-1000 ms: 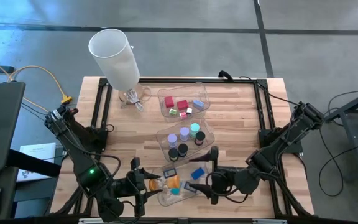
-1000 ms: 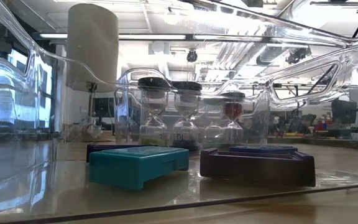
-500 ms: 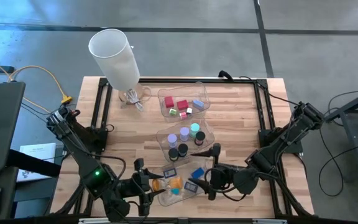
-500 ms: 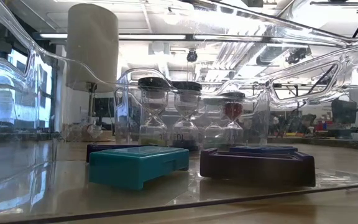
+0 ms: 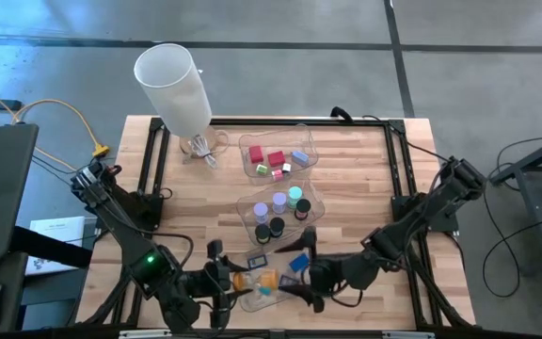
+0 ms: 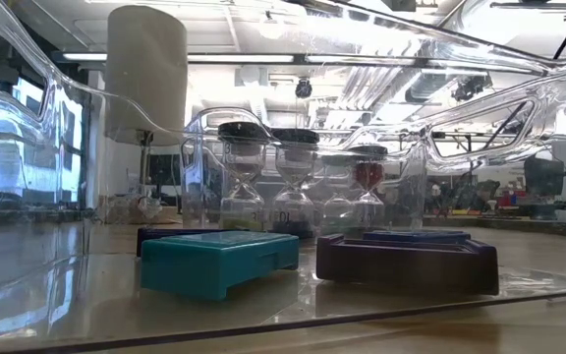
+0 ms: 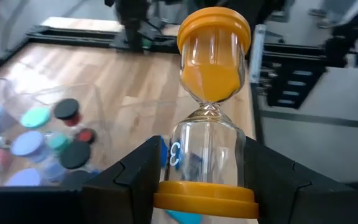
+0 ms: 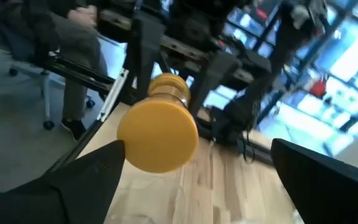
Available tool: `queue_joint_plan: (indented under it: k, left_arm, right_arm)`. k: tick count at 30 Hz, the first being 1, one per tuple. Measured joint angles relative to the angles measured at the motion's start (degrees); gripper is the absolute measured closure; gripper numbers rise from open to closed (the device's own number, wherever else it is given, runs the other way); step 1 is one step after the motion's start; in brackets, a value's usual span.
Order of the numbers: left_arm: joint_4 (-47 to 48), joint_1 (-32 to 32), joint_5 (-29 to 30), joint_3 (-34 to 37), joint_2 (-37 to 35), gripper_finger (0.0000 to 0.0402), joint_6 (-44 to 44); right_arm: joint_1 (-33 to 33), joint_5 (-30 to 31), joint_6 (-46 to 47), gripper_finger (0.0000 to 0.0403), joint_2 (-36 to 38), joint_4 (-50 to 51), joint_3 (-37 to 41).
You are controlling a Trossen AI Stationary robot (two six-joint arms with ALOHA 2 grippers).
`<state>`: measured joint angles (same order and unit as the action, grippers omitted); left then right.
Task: Pick & Place Office items
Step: Put the yellow hourglass into the middle transparent bin
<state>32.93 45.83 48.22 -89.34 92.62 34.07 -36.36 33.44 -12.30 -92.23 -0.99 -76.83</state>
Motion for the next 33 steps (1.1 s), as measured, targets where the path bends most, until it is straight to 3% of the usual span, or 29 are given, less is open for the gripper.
queue_joint_plan:
  k: [10,24,33]
  left_arm:
    - [-0.5,-0.7,-1.4,0.0,0.0,0.0213,-1.7]
    - [-2.0,-0.7,-1.6,-0.1,-0.1,0.0212,-1.6]
    - [-2.0,-0.9,-2.0,-0.1,-0.1,0.0212,-1.7]
  right_arm:
    - [-0.4,-0.3,-3.7,0.0009,-1.6,-1.5,0.0]
    - [-3.4,5.7,-1.9,0.0009,-1.3,1.4,0.0]
    - [-1.2,3.0,-4.5,0.0009,-1.3,-1.1,0.0]
